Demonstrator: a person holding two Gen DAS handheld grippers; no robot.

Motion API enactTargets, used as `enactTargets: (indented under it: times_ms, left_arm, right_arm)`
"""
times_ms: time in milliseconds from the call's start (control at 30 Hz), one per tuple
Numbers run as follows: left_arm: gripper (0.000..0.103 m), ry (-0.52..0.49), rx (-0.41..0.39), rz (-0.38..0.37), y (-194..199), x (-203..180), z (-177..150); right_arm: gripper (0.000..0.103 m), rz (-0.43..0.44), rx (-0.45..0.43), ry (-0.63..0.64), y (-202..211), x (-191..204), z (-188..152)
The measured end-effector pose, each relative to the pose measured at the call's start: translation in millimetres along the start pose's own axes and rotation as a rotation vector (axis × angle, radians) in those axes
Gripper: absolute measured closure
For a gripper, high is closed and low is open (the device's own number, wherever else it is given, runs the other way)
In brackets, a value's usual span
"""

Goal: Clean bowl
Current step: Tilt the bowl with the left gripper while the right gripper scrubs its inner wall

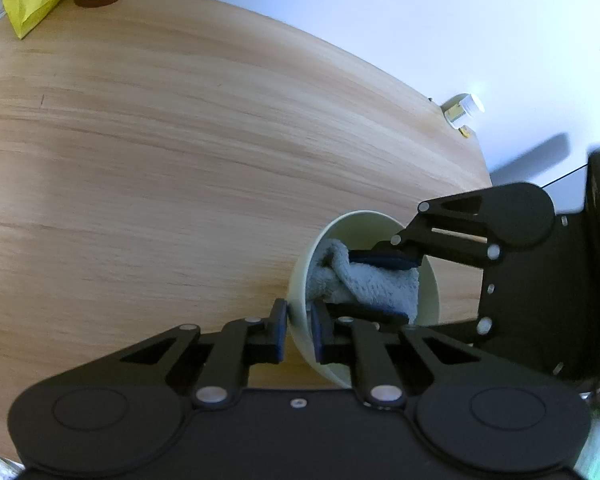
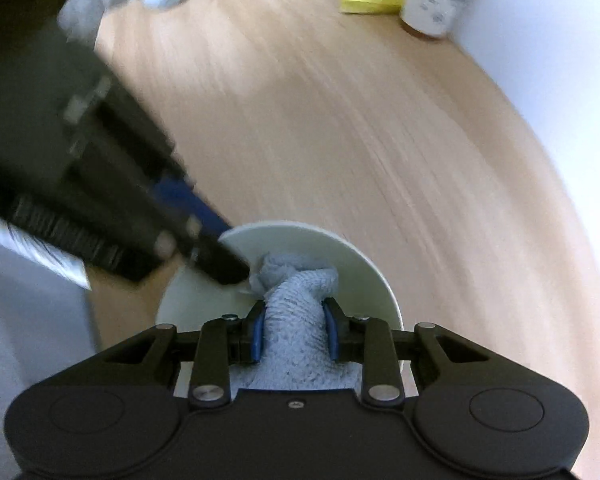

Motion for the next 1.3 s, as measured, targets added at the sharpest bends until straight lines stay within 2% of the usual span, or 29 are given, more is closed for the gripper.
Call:
enactTargets:
  times_ms: [33, 133, 233, 300, 367, 533, 600, 833, 900, 1000, 1100, 1167, 1300]
  left_arm:
    - [0.091, 0.004, -0.008, 0.001, -2.2, 1.6, 2.5]
    - [0.091, 0.013, -0.013, -0.007, -2.0, -0.1, 0.3]
    - [0.091, 0.005, -0.016, -0.005, 1.9, -8.9, -11.2]
    - [0.091, 0.0, -0.01, -0.008, 6.4, -16.8, -16.9]
    - [0.093, 0.003, -0.011, -0.011, 12.6, -22.3, -25.8]
    - [0.093, 0.054, -0.012, -0.031, 25.6, -23.5, -38.2]
    - [0.093, 0.061, -0.017, -0.027, 63.5, -34.1, -62.5]
    - [0.092, 0.101, -0.02, -0.036, 66.0, -41.0, -70.6]
    - [0.092, 0.112, -0.028, -0.028, 66.5, -40.4, -69.6]
    - [0.092, 0.131, -0.027, -0.03, 69.4, -37.6, -70.1]
    - [0.092, 0.143, -0.027, -0.033, 70.9, -37.3, -71.0]
    - [0.092, 0.139, -0.03, -0.03, 71.4, -38.9, -70.7]
    - [0.092, 0.13, -0.029, -0.02, 76.2, -41.7, -70.0]
  right_arm:
    - [0.07, -0.034, 0.011, 0.057, -2.3, 4.7, -2.6]
    - [0.07, -0.06, 0.053, 0.091, -7.3, 5.9, -4.8]
    - [0.07, -0.041, 0.133, 0.157, -10.2, 5.0, -9.3]
    - [0.07, -0.006, 0.166, 0.154, -11.0, 5.2, -10.0]
    - [0.069, 0.094, 0.214, 0.092, -12.5, 1.2, -11.4]
    - [0.068, 0.212, 0.212, -0.056, -17.6, -11.2, -15.0]
    - [0.068, 0.287, 0.194, -0.166, -20.4, -18.0, -15.2]
    - [0.067, 0.411, 0.078, -0.5, -24.2, -50.9, -16.6]
    - [0.067, 0.417, 0.014, -0.601, -25.7, -63.0, -19.8]
    - [0.069, 0.39, -0.027, -0.626, -28.0, -64.6, -23.2]
    - [0.068, 0.29, -0.048, -0.56, -20.8, -59.9, -25.8]
    - [0.062, 0.238, -0.029, -0.507, -6.8, -56.0, -29.7]
    - [0.052, 0.211, -0.026, -0.339, 14.7, -53.8, -29.7]
Point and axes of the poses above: each gripper's, at about its wrist camera, not at the fingertips, and y roughly against the way its jaws point, x to its left, z to its top, the point moved 5 cm from there along -y, roughly the way its jaws point, and after that the axes turned 6 degrees about -x, right-handed, at the moved point
